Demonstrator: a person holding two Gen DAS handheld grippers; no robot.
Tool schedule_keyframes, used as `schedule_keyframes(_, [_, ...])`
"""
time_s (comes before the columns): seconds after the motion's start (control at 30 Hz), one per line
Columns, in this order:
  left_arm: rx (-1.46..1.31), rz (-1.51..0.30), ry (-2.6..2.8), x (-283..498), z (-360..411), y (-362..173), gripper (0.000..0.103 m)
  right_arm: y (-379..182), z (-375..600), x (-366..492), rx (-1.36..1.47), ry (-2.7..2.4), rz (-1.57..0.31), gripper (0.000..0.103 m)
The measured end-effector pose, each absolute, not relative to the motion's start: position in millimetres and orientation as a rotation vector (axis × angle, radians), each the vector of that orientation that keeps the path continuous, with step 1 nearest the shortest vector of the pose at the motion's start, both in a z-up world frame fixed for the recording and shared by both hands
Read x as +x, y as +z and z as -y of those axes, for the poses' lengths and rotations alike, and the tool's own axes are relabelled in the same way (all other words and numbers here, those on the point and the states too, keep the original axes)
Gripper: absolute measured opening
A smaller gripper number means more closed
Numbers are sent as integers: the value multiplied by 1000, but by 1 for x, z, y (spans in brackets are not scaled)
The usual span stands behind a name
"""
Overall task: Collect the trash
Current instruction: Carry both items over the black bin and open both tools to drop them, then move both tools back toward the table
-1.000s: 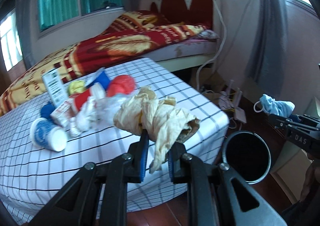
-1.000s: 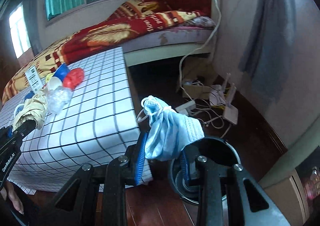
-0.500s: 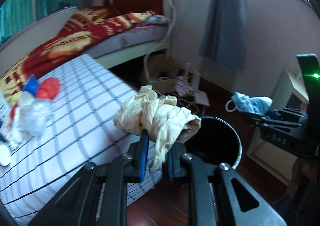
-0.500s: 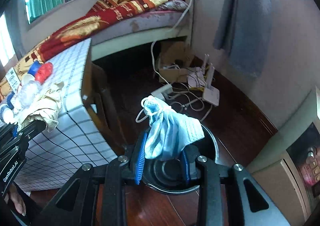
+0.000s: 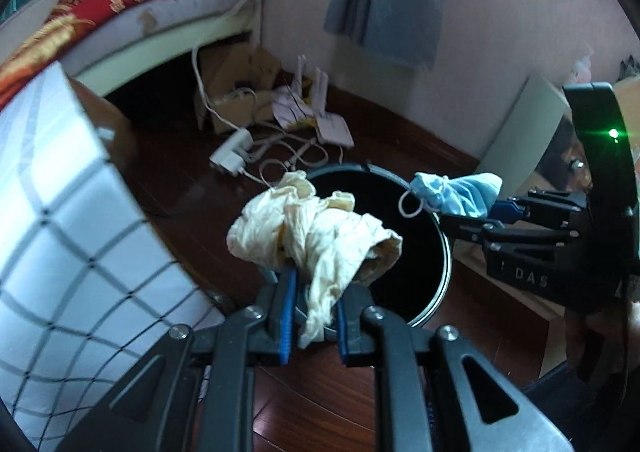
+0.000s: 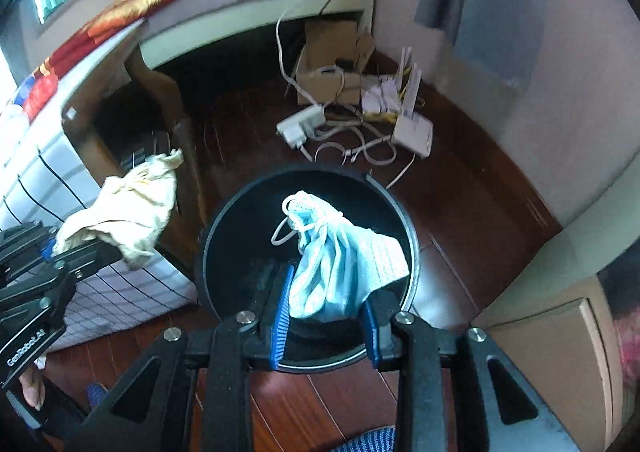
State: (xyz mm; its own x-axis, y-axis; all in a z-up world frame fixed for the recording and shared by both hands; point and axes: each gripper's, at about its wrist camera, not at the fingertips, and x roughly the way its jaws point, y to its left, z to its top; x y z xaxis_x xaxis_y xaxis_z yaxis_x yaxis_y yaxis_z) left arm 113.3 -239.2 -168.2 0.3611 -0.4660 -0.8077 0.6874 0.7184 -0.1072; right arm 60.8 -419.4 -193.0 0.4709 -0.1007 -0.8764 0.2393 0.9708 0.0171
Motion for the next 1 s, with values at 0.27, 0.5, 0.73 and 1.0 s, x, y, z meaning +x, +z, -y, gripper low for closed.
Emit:
schedule_keyframes(0.27, [286,-1033,-804,127,265,-199,19,-234,427,76,137,-148,-1137,33])
schedule_keyframes(0.5, [269,-1057,-760,132,266,-205,95,-254,436,79,57,-218,-1166,85])
schedule_keyframes(0.73, [280,-1002,-689,127,257,-189,103,-234,449,68,102,-280,-1124,103])
schedule_keyframes(1.0, [297,-907,-614,108,235,-147,103,-195,449,50,157,-326,-1067,103])
